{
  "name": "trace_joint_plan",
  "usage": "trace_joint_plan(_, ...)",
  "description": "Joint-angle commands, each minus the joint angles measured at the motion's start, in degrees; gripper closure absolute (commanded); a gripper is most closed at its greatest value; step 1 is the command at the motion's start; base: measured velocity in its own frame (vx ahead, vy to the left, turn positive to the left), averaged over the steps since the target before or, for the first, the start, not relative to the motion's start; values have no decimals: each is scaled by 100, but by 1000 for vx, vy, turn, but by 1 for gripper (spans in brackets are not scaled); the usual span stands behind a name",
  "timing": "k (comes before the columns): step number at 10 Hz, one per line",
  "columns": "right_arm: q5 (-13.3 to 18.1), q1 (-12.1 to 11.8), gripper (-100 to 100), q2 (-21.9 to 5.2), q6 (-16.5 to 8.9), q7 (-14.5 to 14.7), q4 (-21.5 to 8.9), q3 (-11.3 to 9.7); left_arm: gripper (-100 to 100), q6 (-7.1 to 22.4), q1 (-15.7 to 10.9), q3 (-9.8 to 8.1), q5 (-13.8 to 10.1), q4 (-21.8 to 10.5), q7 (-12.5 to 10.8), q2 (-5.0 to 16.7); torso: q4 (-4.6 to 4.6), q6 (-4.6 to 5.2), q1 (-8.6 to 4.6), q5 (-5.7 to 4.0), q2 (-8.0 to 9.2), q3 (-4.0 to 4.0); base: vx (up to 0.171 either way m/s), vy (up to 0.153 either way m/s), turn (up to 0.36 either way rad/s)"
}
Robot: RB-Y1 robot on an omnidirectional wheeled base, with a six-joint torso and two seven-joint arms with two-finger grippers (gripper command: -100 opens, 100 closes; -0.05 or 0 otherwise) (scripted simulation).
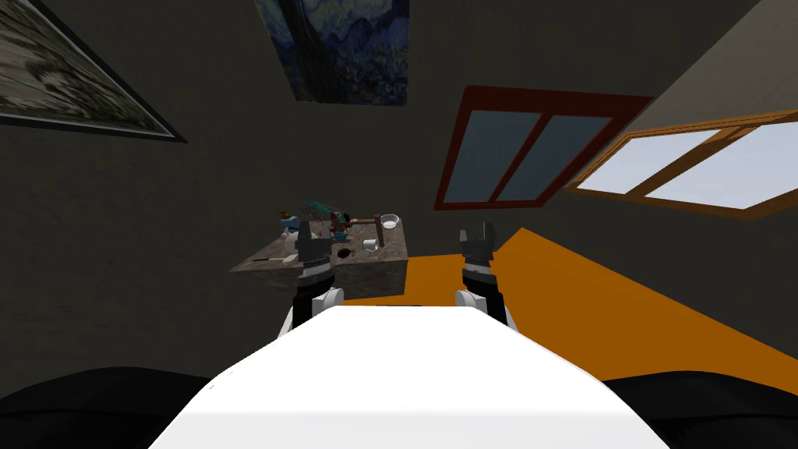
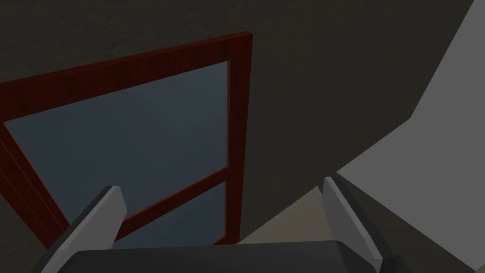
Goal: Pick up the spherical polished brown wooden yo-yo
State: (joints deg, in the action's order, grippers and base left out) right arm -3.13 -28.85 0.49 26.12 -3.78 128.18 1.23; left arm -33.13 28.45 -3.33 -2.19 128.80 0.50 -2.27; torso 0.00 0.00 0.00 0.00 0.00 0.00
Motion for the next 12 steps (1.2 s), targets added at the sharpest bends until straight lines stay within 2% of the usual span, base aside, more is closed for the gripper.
trace_joint_plan(1, 0, 0, 0, 0, 0, 0, 0, 0, -100, 102, -8, -33, 11, 13, 5, 162, 0, 0, 0, 0, 0, 0, -5, -7, -18)
trace_joint_plan(6, 0, 0, 0, 0, 0, 0, 0, 0, -100, 833, -75, -288, 95, 94, 38, 770, 2, 1, -10, -2, 8, 5, -18, -27, -34)
trace_joint_plan(7, 0, 0, 0, 0, 0, 0, 0, 0, -100, 918, -75, -288, 95, 94, 38, 770, 2, 1, -12, -3, 9, 5, -17, -26, -13)
trace_joint_plan(9, 0, 0, 0, 0, 0, 0, 0, 0, -100, 1294, -122, -440, 144, 142, 56, 948, 2, 1, -10, -2, 7, 4, -23, -29, -48)
trace_joint_plan(10, 0, 1, 0, 0, 0, 0, 0, 0, -100, 1431, -122, -440, 144, 142, 56, 948, 2, 1, -10, -2, 10, 6, -21, -21, -16)
trace_joint_plan(11, 0, 0, 0, 0, 0, 0, 0, 0, -100, 1644, -149, -523, 171, 167, 64, 1018, 2, 0, -8, -2, 8, 5, -15, -27, -45)
trace_joint_plan(12, 0, 0, 0, 0, 0, 0, 0, 0, -100, 1721, -149, -523, 171, 167, 64, 1018, 1, 0, -9, -2, 7, 4, -10, -23, -20)
